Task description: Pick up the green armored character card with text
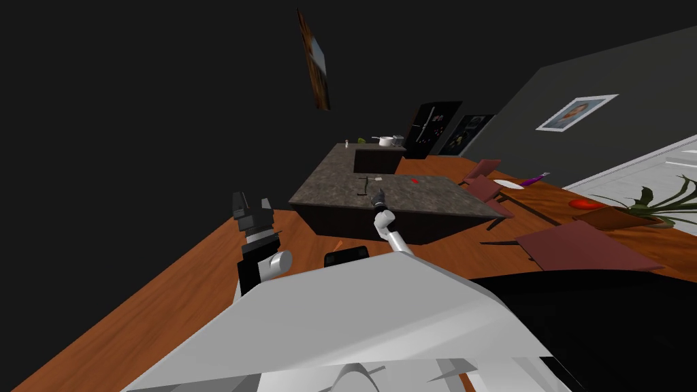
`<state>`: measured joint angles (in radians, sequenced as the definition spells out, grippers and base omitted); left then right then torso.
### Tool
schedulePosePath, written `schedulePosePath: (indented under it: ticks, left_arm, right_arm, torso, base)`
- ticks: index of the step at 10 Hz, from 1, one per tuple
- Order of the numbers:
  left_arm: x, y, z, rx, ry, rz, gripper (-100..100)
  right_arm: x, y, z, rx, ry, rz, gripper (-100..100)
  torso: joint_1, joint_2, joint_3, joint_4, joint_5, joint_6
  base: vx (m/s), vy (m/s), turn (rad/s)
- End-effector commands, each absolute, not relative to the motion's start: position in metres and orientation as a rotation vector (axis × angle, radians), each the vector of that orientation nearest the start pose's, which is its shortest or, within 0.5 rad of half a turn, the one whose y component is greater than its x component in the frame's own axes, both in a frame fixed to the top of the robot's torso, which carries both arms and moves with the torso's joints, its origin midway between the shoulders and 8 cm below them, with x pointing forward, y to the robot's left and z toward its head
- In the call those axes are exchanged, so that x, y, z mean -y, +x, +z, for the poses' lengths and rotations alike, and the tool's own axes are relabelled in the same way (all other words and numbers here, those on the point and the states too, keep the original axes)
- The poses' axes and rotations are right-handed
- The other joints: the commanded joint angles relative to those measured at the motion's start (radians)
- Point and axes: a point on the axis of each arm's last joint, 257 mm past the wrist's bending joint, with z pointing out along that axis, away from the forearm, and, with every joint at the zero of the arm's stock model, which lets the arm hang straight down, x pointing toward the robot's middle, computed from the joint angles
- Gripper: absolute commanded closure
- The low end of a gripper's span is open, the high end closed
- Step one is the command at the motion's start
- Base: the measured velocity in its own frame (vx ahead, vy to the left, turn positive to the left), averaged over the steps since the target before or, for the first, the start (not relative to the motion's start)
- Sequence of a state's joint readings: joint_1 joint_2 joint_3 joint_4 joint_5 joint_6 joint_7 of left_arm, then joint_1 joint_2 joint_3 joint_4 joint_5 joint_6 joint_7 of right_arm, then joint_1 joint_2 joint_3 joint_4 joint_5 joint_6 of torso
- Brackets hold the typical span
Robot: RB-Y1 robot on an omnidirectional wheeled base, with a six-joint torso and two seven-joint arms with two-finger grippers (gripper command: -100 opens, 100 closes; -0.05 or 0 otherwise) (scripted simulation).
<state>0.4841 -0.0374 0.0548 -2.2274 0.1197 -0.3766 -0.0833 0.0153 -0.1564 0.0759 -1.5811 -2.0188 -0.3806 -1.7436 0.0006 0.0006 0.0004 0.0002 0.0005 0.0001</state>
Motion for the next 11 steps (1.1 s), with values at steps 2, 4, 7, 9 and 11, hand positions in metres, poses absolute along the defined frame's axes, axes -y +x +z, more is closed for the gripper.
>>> schedulePosePath:
  ticks: [2,4,7,9,11]
  left_arm:
    - [-0.319,0.367,-0.019,-0.638,-0.851,-1.217,0]
    - [-0.319,0.367,-0.019,-0.638,-0.851,-1.217,0]
    - [-0.319,0.367,-0.019,-0.638,-0.851,-1.217,0]
    - [-0.319,0.367,-0.019,-0.638,-0.851,-1.217,0]
    - [-0.319,0.367,-0.019,-0.638,-0.851,-1.217,0]
  right_arm:
    - [0.326,0.524,-0.264,-1.687,-0.653,-0.972,-100]
    - [0.332,0.52,-0.27,-1.727,-0.552,-0.884,-100]
    - [0.339,0.516,-0.276,-1.763,-0.442,-0.795,-100]
    - [0.342,0.514,-0.279,-1.78,-0.383,-0.75,-100]
    - [0.348,0.51,-0.286,-1.81,-0.28,-0.673,-100]
  torso:
    - [0.0,-0.001,0.0,0.0,0.0,0.0]
    - [-0.001,-0.001,-0.001,0.0,0.0,0.0]
    - [-0.001,-0.002,-0.001,0.0,0.0,0.0]
    - [-0.001,-0.003,-0.002,-0.001,0.0,0.0]
    - [-0.002,-0.004,-0.002,-0.001,0.0,0.0]
  base:
    - [0.001,0.023,-0.001]
    - [0.016,0.012,0.01]
    - [0.028,0.011,0.015]
    - [0.037,0.005,0.016]
    - [0.069,-0.004,0.033]
